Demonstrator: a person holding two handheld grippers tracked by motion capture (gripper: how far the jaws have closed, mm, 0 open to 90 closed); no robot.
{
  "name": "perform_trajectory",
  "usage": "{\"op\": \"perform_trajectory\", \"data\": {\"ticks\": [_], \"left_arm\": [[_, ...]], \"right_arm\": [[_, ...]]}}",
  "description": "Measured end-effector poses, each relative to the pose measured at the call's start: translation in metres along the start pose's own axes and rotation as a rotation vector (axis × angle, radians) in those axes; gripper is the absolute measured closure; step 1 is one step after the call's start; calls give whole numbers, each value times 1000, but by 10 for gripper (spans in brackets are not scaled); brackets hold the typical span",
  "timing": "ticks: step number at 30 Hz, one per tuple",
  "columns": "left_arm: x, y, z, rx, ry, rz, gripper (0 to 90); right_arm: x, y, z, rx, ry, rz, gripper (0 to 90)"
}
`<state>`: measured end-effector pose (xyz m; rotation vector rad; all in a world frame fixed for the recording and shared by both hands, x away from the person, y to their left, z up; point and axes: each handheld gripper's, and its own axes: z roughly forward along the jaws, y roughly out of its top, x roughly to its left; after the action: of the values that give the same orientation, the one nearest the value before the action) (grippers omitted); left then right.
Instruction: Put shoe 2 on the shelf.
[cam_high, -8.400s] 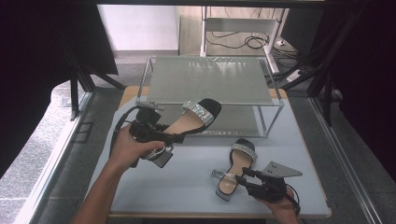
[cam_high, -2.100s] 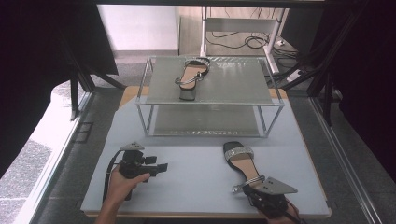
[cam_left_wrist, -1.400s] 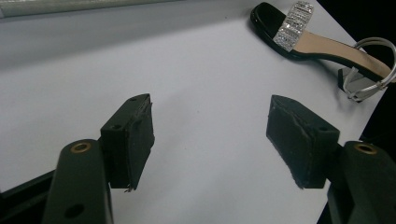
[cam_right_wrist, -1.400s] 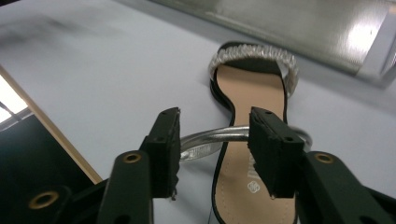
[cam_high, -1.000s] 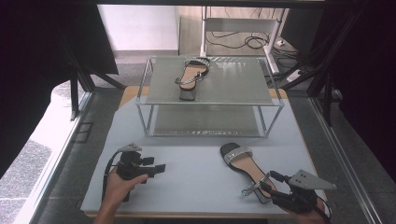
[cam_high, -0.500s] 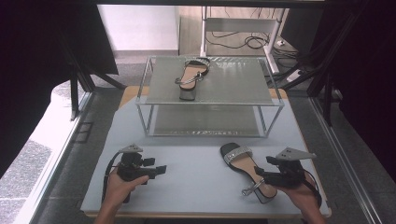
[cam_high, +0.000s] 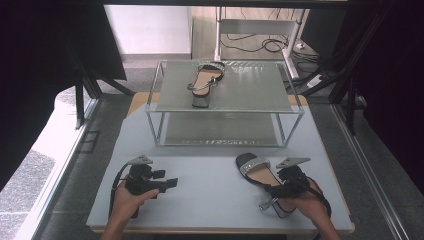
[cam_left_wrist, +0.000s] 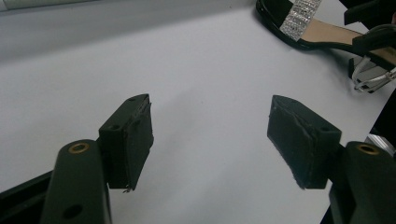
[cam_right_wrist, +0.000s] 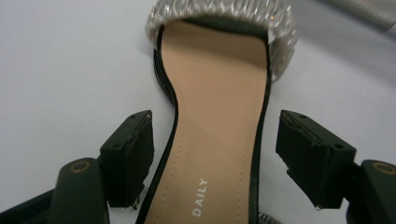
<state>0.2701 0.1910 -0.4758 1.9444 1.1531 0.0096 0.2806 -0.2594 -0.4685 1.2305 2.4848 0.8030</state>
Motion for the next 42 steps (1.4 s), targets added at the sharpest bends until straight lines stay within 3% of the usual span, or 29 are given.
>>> {"op": "perform_trajectory", "data": {"ticks": [9, 15, 18, 24, 36, 38, 42], "left_arm": [[-1, -1, 3, 10, 6, 5, 316], [-2, -1, 5, 19, 9, 9, 317], [-1, -2, 5, 17, 11, 7, 317], [-1, -2, 4, 14, 11, 6, 317], [0, -3, 6, 18, 4, 2, 319], [0, -3, 6, 19, 4, 4, 320], [0, -3, 7, 20, 3, 4, 320]], "right_arm": [[4, -2, 14, 122, -14, 4, 245], [6, -1, 25, 209, 10, 32, 266], [6, 0, 25, 223, 7, 23, 285], [4, 0, 24, 215, 14, 40, 340], [-11, -6, 17, 143, 102, 139, 406], [-13, -8, 14, 123, 130, 144, 408], [-15, -10, 10, 98, 137, 157, 411]]}}
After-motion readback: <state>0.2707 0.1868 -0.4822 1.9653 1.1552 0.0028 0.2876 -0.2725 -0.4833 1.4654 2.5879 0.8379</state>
